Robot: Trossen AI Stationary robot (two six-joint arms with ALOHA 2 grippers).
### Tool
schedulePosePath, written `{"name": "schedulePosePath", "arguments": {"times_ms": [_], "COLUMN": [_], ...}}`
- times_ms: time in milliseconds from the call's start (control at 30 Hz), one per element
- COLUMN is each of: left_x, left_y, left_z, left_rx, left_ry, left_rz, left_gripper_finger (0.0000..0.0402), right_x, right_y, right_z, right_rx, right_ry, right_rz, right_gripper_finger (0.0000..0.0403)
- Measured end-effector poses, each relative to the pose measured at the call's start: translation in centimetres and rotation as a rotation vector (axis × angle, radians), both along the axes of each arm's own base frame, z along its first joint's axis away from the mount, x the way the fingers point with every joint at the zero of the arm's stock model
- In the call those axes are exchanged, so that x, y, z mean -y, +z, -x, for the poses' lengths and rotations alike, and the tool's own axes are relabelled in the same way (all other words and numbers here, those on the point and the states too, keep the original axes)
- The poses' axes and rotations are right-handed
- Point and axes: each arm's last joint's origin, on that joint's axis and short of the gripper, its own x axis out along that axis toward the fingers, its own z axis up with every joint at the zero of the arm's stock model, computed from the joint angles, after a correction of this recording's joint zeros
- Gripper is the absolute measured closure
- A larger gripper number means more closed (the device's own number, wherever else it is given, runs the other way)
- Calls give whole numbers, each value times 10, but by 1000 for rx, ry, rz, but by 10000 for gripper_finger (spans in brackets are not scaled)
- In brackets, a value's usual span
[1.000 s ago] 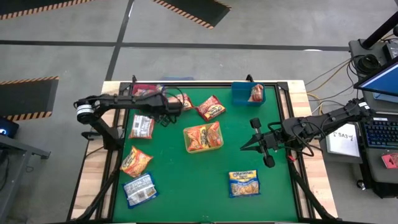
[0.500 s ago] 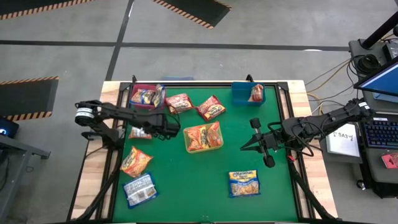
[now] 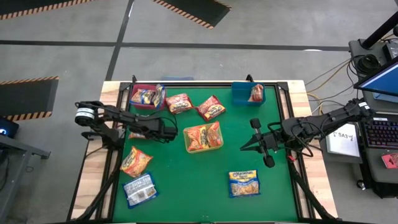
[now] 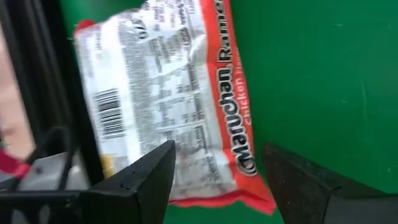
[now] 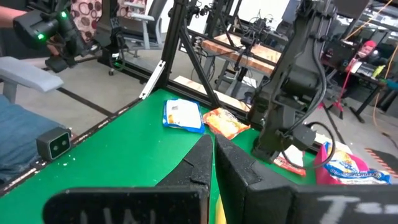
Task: Sort Maruchan noodles
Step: Put the orange noodle pack into the yellow bin
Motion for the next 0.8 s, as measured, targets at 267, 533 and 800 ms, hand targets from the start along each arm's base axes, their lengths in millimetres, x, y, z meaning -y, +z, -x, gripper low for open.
{"name": "schedulePosePath", "arguments": {"times_ms": [267, 533, 800], "left_x": [0, 6, 20], "left_y": [-13, -8, 10], "left_z": [5, -3, -24], "left_rx": [41, 78, 157], "left_ry": [16, 5, -59], "left_rz": [-2, 10, 94], "left_gripper_finger": [212, 301, 395], "right_x": [0, 0, 1], "right_y": [0, 1, 2], "right_z": [0, 0, 0], "right_rx": [9, 27, 28], "right_ry": [2, -6, -22], "right_rz": [20, 33, 34], "right_gripper_finger": [394, 394, 394]}}
